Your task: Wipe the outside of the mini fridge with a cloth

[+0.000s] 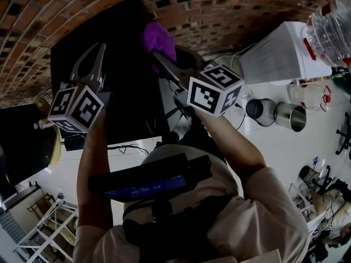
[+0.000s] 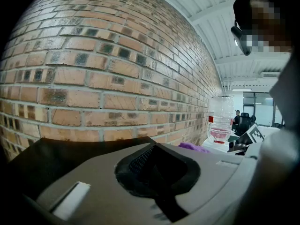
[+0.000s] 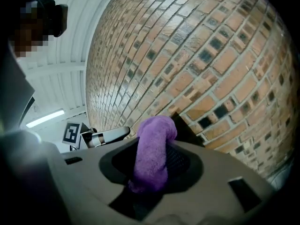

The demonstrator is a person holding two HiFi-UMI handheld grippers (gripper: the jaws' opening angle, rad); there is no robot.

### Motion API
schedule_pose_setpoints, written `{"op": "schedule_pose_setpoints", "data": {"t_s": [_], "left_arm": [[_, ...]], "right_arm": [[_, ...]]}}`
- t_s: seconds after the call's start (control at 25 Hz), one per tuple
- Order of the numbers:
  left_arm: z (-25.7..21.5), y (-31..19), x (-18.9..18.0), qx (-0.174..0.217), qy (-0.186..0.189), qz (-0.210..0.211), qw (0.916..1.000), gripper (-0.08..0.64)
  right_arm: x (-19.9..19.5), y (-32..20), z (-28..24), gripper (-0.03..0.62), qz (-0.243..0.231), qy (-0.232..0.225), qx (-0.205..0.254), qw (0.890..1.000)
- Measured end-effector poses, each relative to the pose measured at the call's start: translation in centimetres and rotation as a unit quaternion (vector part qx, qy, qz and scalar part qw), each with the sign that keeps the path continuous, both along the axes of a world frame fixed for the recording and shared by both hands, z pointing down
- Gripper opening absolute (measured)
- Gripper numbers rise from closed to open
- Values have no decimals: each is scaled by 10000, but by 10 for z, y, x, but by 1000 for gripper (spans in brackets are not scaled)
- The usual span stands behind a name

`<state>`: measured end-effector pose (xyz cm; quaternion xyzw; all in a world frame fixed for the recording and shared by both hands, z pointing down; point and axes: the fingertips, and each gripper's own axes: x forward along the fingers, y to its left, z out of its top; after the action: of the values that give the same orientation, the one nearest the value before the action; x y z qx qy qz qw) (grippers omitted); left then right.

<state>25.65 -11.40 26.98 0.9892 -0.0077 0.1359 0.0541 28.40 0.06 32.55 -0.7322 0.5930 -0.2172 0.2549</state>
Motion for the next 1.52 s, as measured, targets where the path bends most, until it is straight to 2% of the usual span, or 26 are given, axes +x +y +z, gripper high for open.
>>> {"op": "schedule_pose_setpoints", "data": {"t_s": [0.24, 0.52, 1.2, 1.52], "left_arm": [[1, 0, 0, -16, -39, -2, 10000, 8], [1, 0, 1, -10, -57, -4, 10000, 9], [1, 0, 1, -14, -66, -3, 10000, 8], [0, 0, 1, -13, -63, -13, 10000, 9]], "right_arm": [[1, 2, 4, 143, 32, 70, -13, 10000], [3, 3, 24, 143, 93, -55, -154, 9998], [8, 2, 108, 143, 264, -574, -829, 9945], [10, -1, 152, 143, 313, -825, -1219, 9886]]}}
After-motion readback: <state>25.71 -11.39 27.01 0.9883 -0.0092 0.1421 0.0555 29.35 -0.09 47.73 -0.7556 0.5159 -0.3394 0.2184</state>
